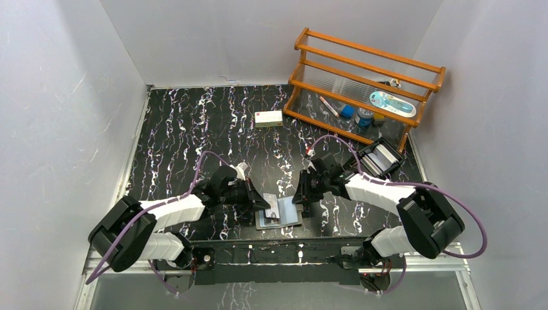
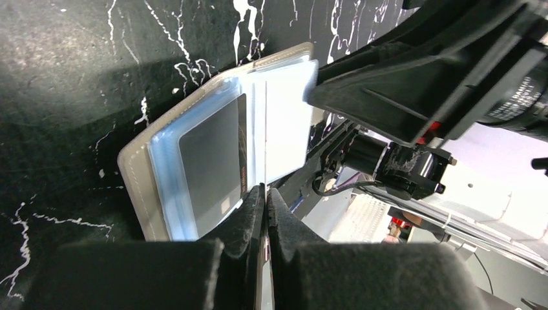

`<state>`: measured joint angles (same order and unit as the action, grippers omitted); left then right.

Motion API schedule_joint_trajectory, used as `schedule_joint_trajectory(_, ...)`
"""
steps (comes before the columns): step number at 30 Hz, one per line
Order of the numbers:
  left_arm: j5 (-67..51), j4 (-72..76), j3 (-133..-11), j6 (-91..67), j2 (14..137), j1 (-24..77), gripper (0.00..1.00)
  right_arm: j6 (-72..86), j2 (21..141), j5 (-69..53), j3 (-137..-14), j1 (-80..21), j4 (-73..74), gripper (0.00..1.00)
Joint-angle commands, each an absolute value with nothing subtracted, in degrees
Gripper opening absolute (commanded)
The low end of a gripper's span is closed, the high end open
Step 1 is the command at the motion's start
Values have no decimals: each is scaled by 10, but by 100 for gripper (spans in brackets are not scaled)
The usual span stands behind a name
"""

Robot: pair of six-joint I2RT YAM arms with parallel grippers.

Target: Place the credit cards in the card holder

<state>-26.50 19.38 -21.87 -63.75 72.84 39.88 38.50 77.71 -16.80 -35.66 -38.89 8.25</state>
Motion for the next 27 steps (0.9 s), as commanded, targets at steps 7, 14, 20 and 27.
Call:
schedule_joint_trajectory(7, -293, 247, -202, -641, 756, 400, 0, 370, 818, -145, -330, -395, 54, 23)
schedule_joint_trajectory(14, -298, 263, -199, -636, 781, 400, 0, 377, 815, -142, -318, -396, 44, 21)
schedule_joint_trajectory(20, -311, 285, -201, -631, 823, 401, 0, 380, 821, -146, -312, -396, 35, 20)
schedule_joint_trajectory(27, -312, 277, -213, -635, 842, 405, 0, 380, 827, -147, -314, -396, 33, 19)
